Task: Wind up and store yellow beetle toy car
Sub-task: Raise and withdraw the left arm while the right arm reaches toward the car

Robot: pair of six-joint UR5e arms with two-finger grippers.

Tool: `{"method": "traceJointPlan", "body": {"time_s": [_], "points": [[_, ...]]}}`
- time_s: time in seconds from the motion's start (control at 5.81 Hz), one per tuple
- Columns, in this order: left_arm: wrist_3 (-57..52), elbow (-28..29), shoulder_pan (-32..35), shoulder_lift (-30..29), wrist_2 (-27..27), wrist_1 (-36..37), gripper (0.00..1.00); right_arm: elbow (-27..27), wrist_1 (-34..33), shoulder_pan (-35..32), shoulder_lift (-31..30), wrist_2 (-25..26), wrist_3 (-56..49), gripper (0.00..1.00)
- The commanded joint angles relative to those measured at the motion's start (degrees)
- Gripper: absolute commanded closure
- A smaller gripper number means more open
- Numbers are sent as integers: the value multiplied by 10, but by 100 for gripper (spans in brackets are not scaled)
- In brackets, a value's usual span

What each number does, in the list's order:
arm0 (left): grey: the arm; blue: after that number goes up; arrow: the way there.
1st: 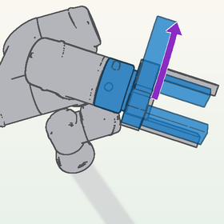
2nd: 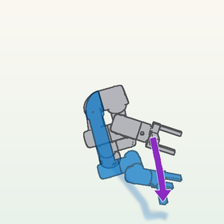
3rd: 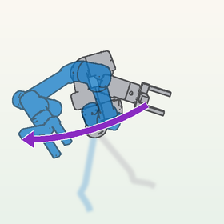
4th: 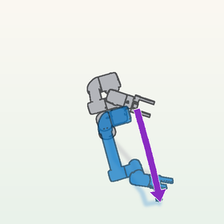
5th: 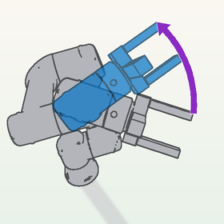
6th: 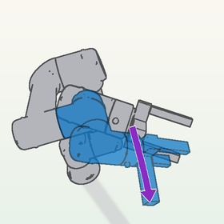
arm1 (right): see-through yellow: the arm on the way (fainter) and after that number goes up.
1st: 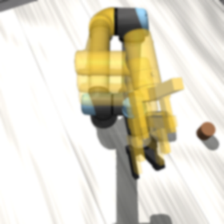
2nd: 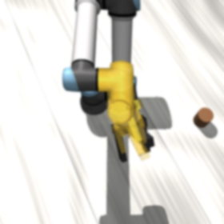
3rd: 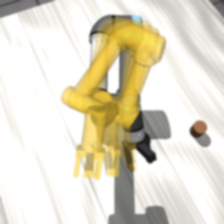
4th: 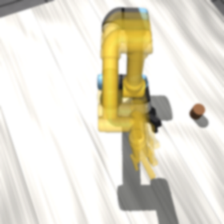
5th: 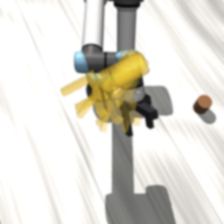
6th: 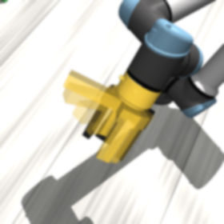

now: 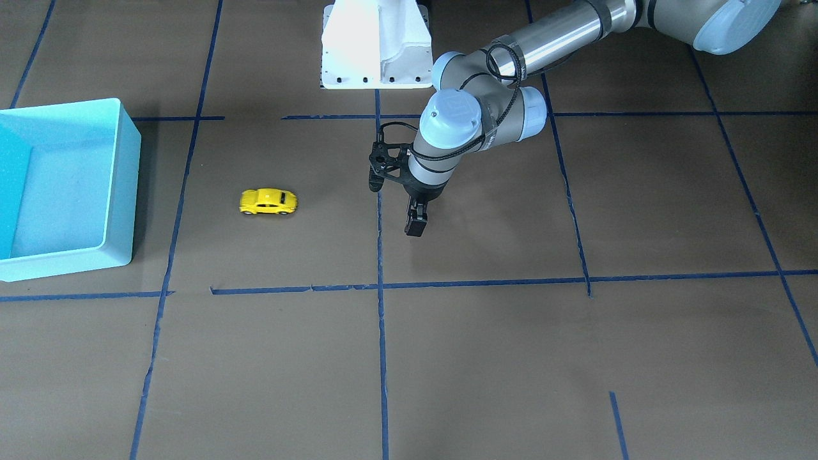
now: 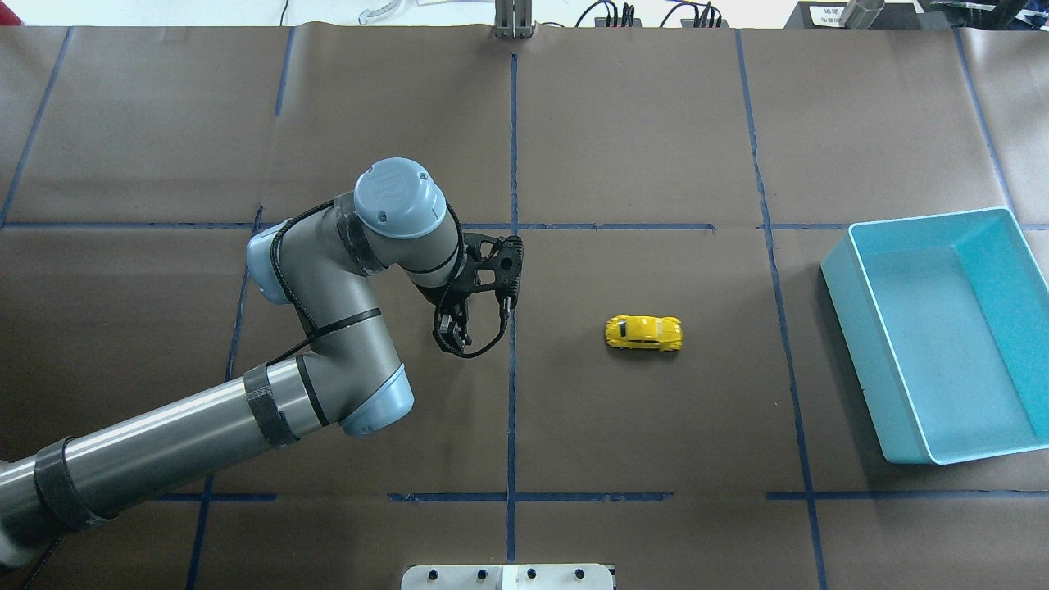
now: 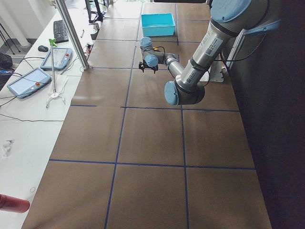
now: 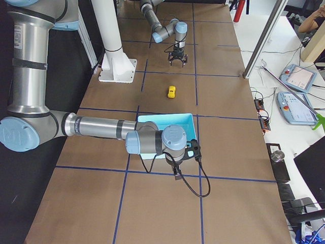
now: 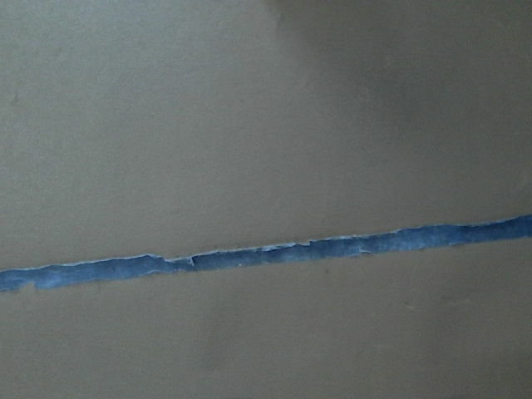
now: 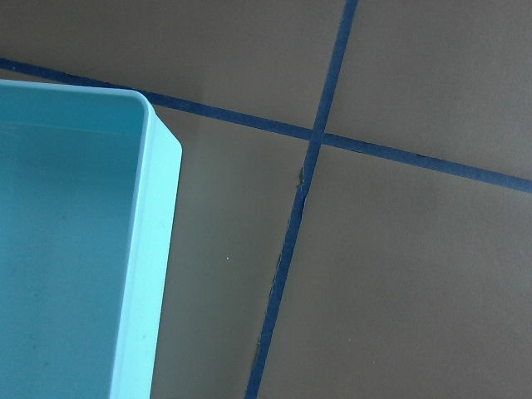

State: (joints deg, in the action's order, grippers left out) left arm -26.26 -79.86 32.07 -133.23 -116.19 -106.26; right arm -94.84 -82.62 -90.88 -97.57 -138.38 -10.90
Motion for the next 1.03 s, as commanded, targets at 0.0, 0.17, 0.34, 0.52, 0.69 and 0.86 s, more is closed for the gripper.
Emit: {"method": "traceJointPlan", "body": {"time_s": [0.0, 0.17, 0.34, 0.52, 0.69, 0.86], "points": [[1, -18, 14, 23, 1, 6, 0, 0, 0, 0, 0, 0, 0, 0], [2, -18, 18, 24, 1, 16, 0, 0, 0, 0, 1, 0, 0, 0], [2, -19, 26, 24, 1, 29, 0, 1, -1, 1, 16, 0, 2, 0], [2, -17, 41, 30, -1, 30, 0, 0, 0, 2, 17, 0, 2, 0], [2, -18, 59, 42, -24, 44, 0, -1, 0, 7, 34, 0, -2, 0], [2, -18, 88, 72, -53, 48, 0, -9, -1, 16, 41, -8, -4, 0]]}}
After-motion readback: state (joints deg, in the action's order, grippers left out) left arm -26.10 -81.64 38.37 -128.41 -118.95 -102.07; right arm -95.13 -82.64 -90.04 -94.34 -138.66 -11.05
